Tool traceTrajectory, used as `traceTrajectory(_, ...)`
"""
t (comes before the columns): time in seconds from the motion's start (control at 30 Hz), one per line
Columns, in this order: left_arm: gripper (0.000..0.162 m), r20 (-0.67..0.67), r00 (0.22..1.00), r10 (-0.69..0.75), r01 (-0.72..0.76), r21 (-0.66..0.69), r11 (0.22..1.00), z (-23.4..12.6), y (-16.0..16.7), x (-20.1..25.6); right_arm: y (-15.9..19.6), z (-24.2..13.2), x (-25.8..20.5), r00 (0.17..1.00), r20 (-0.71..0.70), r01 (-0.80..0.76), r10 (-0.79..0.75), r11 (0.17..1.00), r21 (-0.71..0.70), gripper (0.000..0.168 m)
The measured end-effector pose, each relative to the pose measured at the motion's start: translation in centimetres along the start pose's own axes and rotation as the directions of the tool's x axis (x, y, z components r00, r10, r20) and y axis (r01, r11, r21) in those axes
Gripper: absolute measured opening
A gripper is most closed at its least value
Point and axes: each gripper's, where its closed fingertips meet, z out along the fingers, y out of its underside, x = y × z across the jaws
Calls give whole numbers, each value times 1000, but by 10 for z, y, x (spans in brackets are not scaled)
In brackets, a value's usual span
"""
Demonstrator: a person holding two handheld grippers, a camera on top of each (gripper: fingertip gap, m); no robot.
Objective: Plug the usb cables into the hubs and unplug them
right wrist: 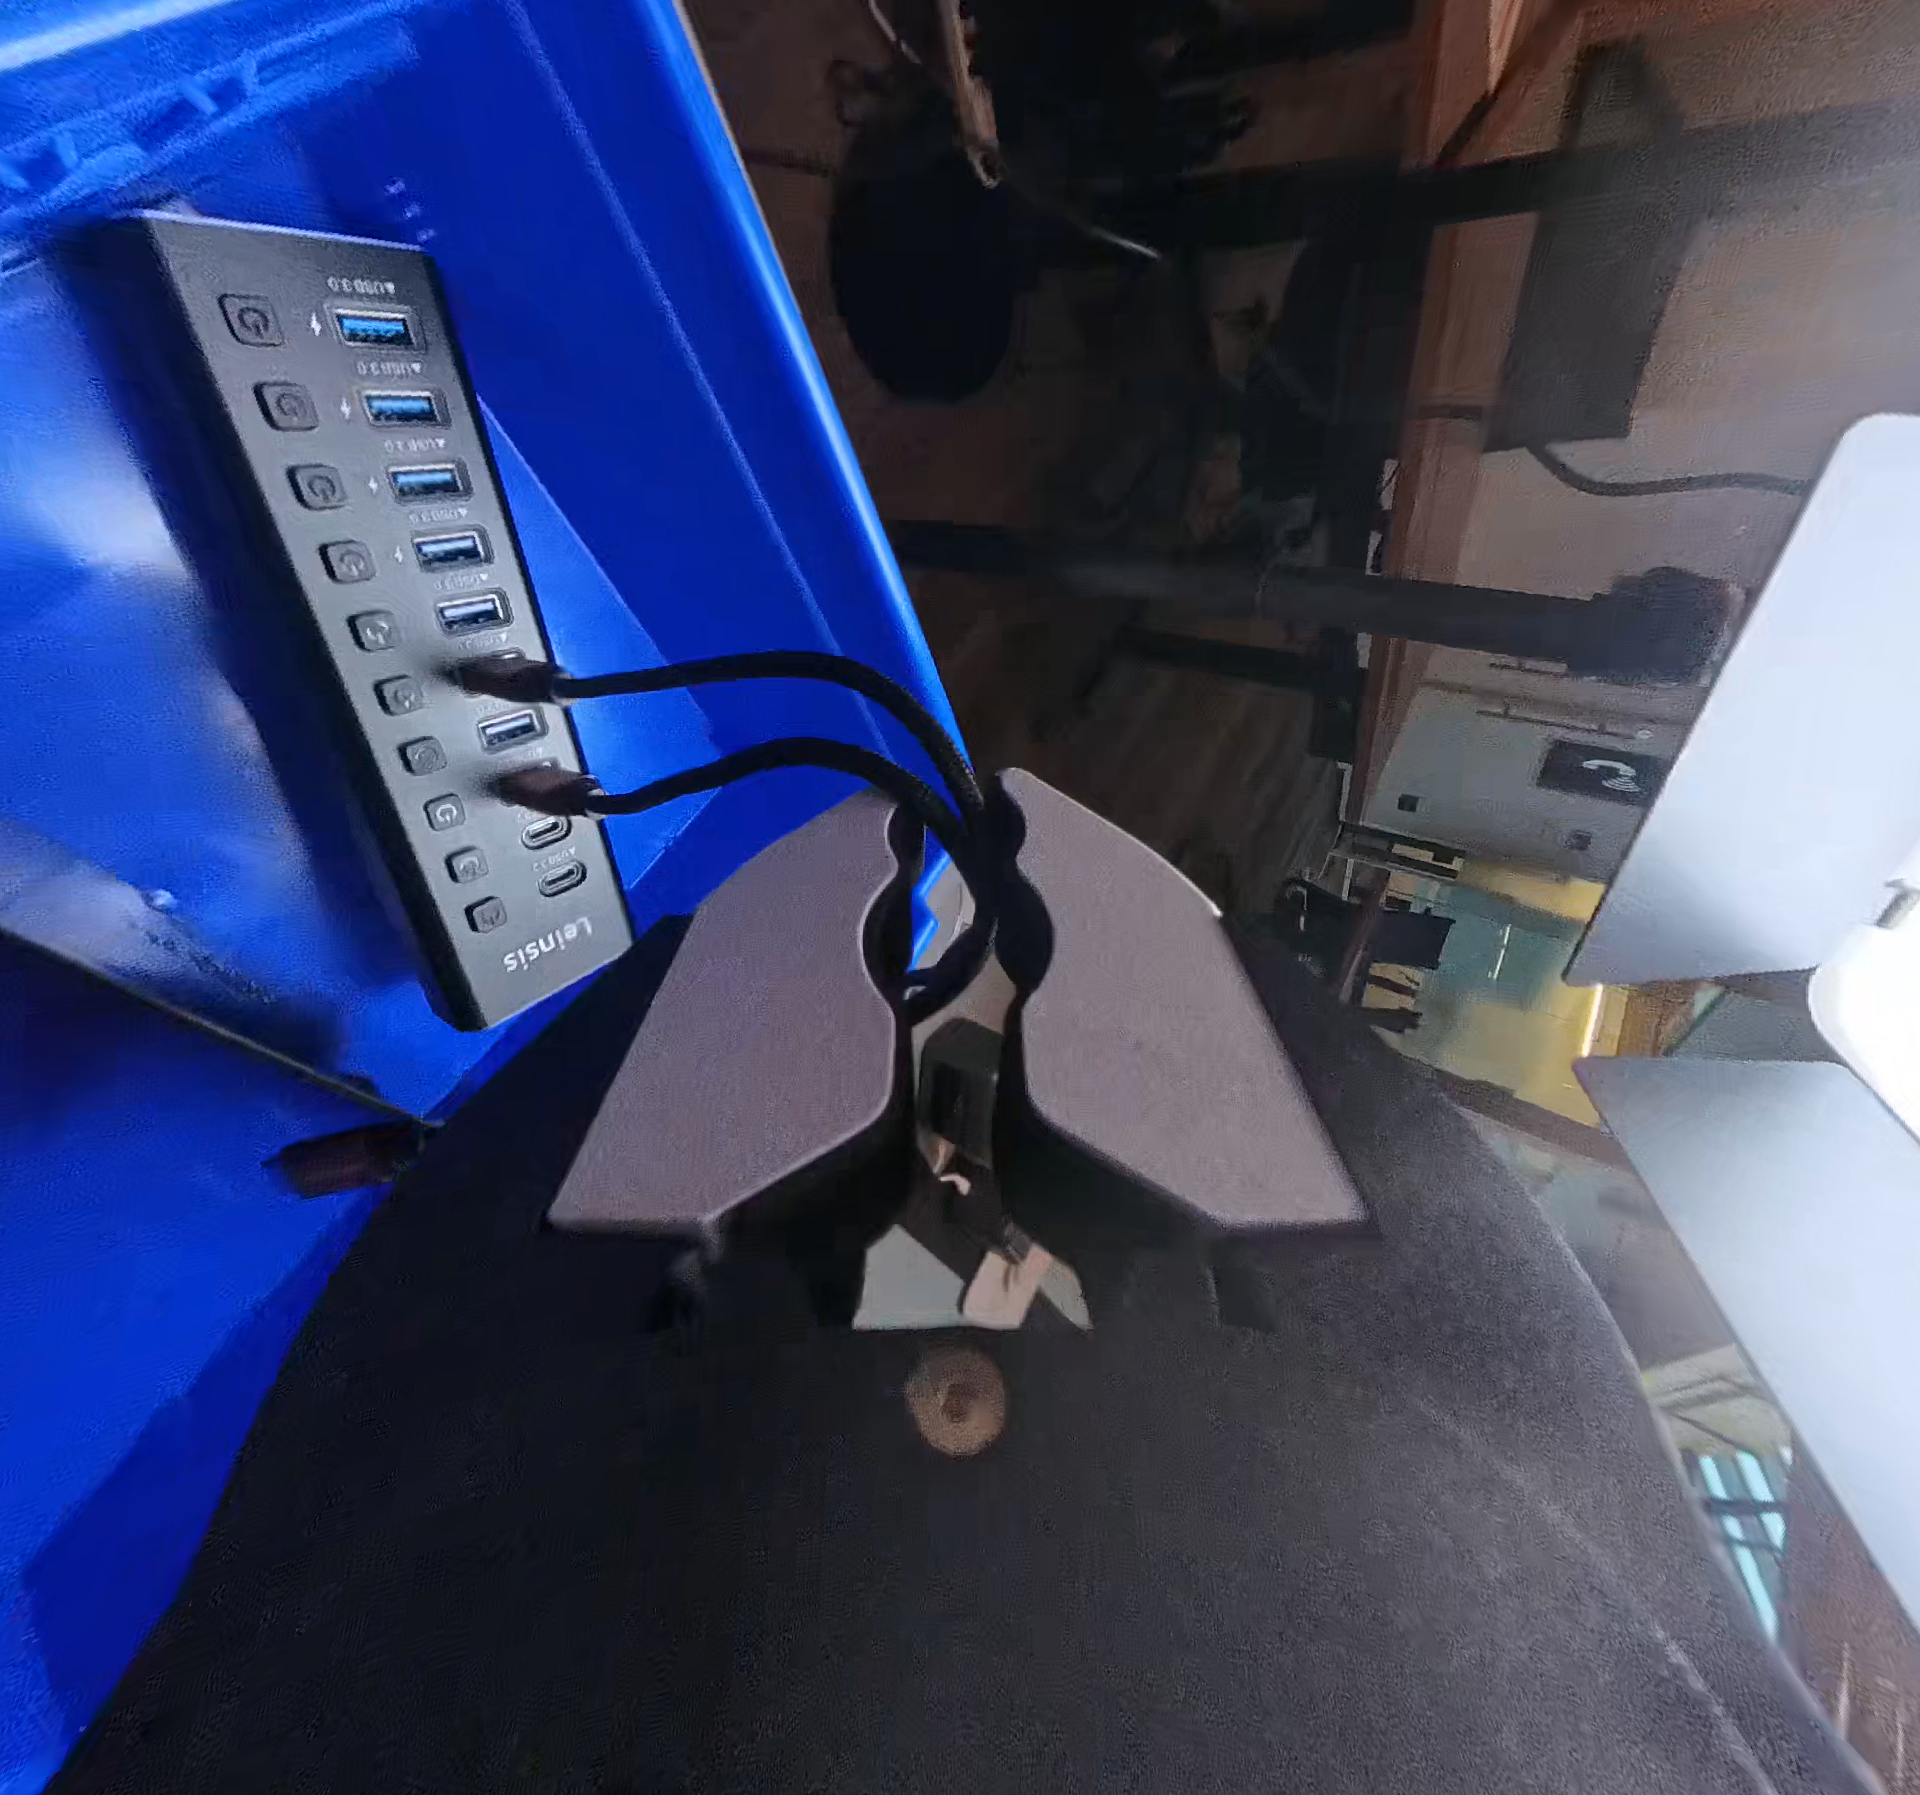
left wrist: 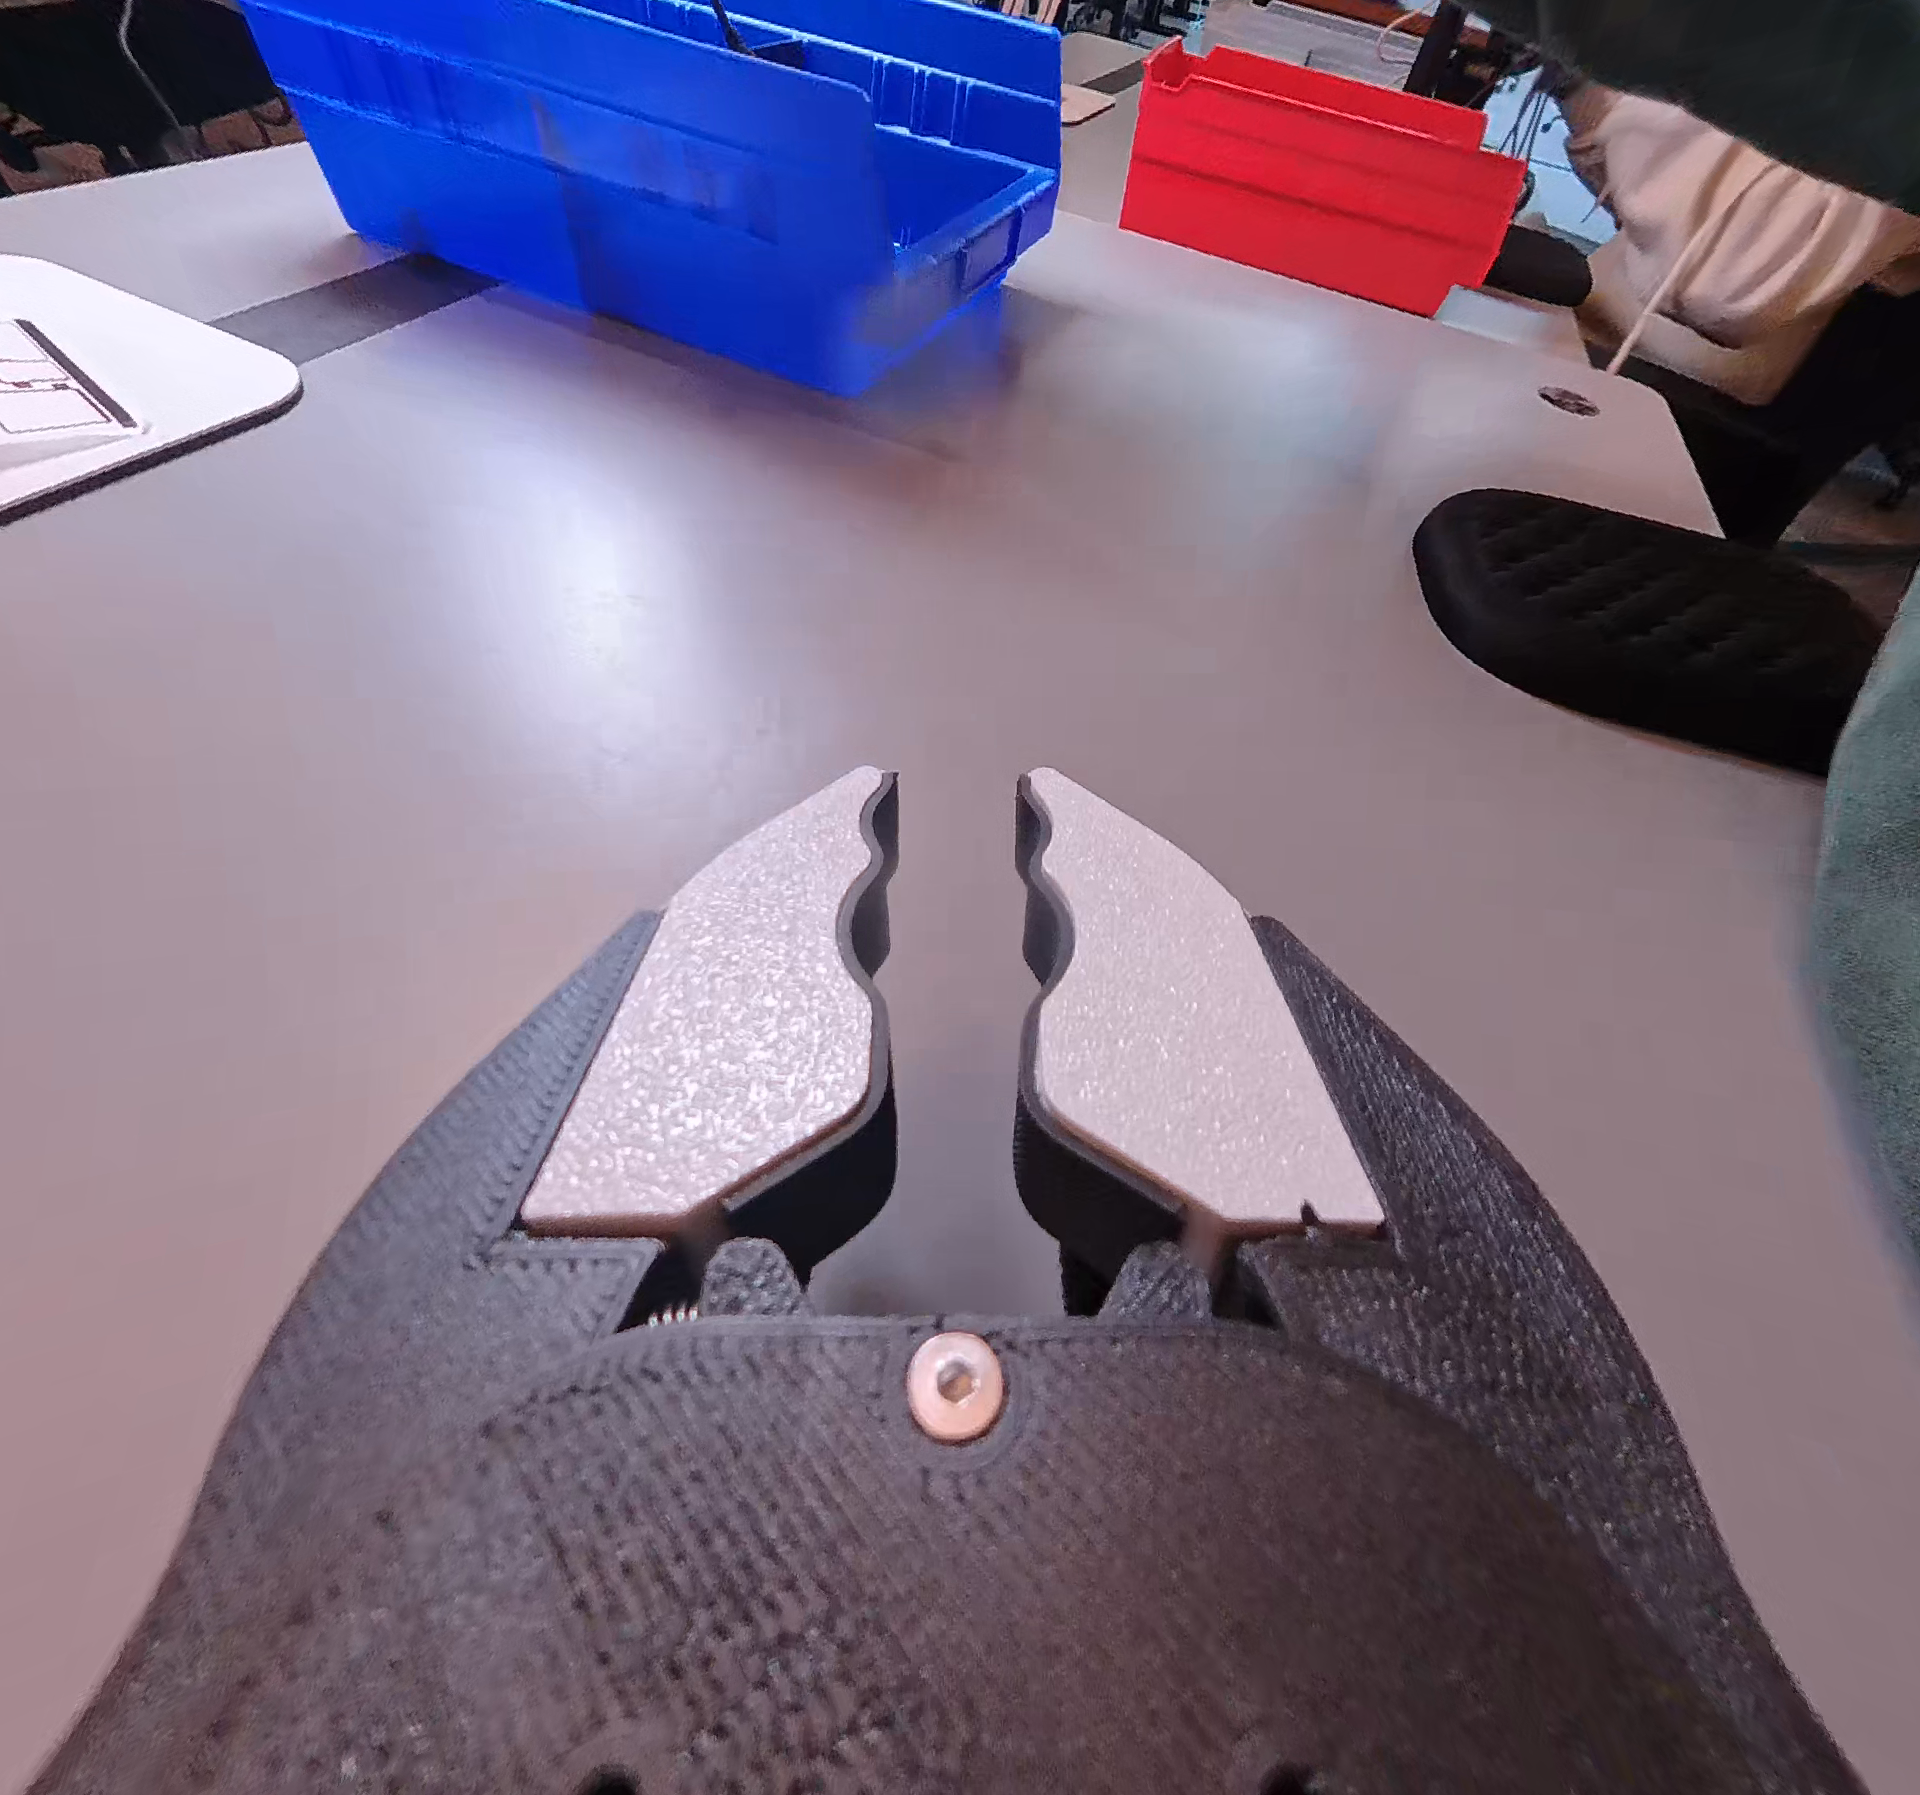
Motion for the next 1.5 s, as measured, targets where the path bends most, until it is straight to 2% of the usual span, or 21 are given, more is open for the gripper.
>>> traceTrajectory(0.1,21,-5,1000,-10,10,-3,1000,0,0,0,4,-6,1,973,33,232,-230,961,-151,6)
traceTrajectory(0.23,21,-9,1000,-10,10,-2,1000,0,0,0,3,-17,-5,839,155,543,-522,781,-309,2)
traceTrajectory(0.33,21,-13,1000,-2,2,-4,1000,0,1,2,-6,-28,-17,782,269,623,-562,697,-355,2)
traceTrajectory(0.4,21,-19,1000,2,-2,-6,1000,0,1,3,-15,-35,-25,778,322,628,-540,690,-360,1)
traceTrajectory(0.47,21,-25,1000,5,-5,-7,1000,0,1,4,-26,-34,-30,784,335,616,-522,718,-324,2)
traceTrajectory(0.6,21,-37,999,13,-13,-12,1000,0,2,6,-52,-28,-41,832,334,504,-443,855,-122,1)
traceTrajectory(0.67,21,-41,999,18,-19,-15,1000,0,2,7,-57,-22,-39,875,323,384,-360,923,-12,1)
traceTrajectory(0.77,21,-46,999,23,-24,-18,1000,0,3,9,-39,-2,-22,939,245,232,-242,970,72,1)
traceTrajectory(0.83,21,-49,999,19,-20,-21,1000,0,3,9,-21,12,-12,972,220,62,-82,993,97,1)
traceTrajectory(0.93,21,-48,999,2,-3,-26,1000,1,4,7,4,29,1,949,235,-238,209,966,99,4)
traceTrajectory(1.0,21,-43,999,-14,13,-23,1000,0,3,5,27,44,8,947,162,-288,276,956,58,12)
traceTrajectory(1.07,21,-37,999,-28,27,-18,999,0,2,3,44,52,6,948,129,-294,291,956,8,27)
traceTrajectory(1.17,21,-32,998,-47,47,-14,999,0,2,0,50,45,6,910,164,-386,380,922,8,44)
traceTrajectory(1.23,21,-34,998,-56,55,-14,998,0,2,0,51,32,5,850,242,-483,468,876,2,56)
traceTrajectory(1.37,21,-37,998,-50,50,-17,999,0,2,1,54,3,-22,746,390,-561,540,825,-69,55)
traceTrajectory(1.5,21,-36,999,-37,36,-28,999,2,3,2,54,-9,-48,716,447,-557,536,825,-97,47)
